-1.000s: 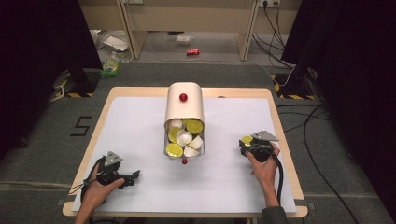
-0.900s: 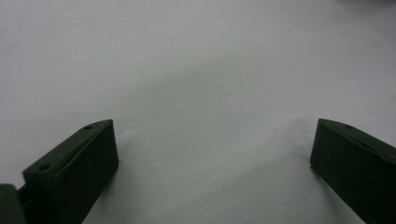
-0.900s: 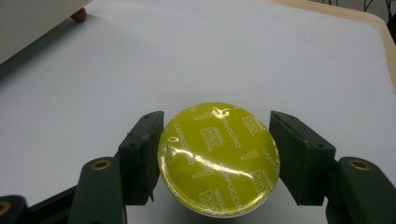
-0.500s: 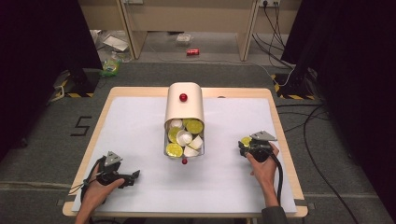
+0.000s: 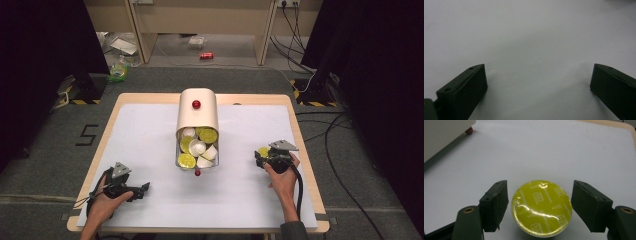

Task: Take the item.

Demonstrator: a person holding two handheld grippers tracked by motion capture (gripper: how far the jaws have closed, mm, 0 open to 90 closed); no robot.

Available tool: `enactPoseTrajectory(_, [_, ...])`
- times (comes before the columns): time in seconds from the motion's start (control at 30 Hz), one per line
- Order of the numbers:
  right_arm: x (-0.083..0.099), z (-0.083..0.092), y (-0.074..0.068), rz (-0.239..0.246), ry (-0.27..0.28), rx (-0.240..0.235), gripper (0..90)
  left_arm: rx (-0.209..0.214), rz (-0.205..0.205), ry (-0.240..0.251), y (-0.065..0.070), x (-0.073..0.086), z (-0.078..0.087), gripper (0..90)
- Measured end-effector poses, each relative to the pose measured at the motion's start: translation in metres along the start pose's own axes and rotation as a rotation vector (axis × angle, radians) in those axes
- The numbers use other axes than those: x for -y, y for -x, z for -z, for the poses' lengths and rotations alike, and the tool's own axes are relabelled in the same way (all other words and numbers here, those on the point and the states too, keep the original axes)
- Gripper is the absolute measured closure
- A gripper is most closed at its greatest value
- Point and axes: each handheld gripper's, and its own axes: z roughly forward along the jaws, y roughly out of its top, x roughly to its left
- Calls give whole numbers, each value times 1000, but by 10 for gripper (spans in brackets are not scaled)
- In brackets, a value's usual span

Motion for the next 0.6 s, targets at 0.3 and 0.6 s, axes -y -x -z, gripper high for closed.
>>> enactPoseTrajectory(0.3, [-5,11,5,-40,60,-10,290,0,0,0,0,0,0,1])
enactPoseTrajectory(0.6, [-15,21,-1,-23,96,-24,286,0,1,0,0,0,0,1])
